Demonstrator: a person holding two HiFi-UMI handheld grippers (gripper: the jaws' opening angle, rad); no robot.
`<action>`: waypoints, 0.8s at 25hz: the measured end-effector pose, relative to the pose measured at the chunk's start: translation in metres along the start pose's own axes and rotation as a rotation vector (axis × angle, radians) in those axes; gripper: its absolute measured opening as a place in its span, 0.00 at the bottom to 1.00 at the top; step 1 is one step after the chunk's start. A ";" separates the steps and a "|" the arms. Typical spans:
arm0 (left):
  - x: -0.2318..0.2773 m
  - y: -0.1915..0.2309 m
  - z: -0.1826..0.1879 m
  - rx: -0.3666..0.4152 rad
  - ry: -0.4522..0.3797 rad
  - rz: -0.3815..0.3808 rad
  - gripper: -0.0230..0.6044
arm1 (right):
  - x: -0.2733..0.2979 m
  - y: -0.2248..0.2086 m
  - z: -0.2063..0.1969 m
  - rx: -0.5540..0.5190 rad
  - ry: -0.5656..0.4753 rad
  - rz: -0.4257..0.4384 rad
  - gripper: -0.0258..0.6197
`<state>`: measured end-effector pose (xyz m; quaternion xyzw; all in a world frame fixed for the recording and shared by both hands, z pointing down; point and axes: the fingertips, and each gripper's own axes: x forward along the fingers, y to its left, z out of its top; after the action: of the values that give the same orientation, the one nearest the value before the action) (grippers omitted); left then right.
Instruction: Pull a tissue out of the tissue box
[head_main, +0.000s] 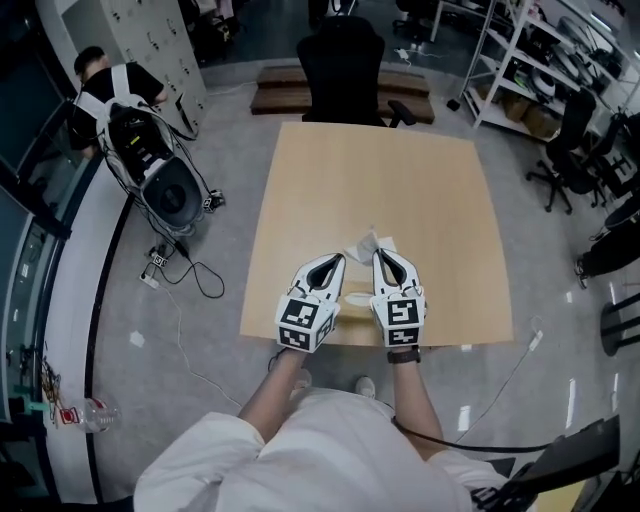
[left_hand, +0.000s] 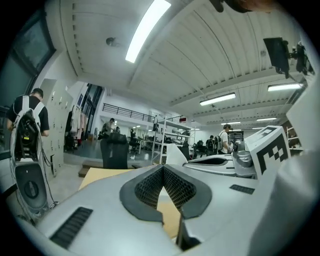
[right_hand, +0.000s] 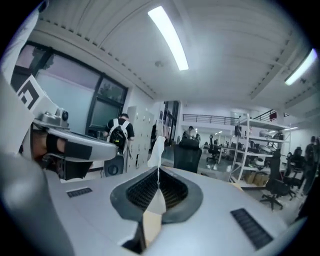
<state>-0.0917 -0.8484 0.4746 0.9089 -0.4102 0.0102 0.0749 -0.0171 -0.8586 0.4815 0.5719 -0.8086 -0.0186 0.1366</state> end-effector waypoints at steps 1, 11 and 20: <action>-0.002 -0.002 0.012 0.005 -0.030 0.001 0.04 | -0.007 -0.003 0.015 0.006 -0.045 -0.016 0.05; -0.007 -0.028 0.076 0.059 -0.146 -0.008 0.04 | -0.066 -0.033 0.101 0.012 -0.345 -0.131 0.05; -0.002 -0.042 0.069 0.049 -0.134 -0.026 0.04 | -0.075 -0.045 0.091 -0.003 -0.297 -0.150 0.05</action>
<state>-0.0642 -0.8293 0.4010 0.9142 -0.4022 -0.0418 0.0253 0.0252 -0.8158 0.3701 0.6213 -0.7751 -0.1143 0.0146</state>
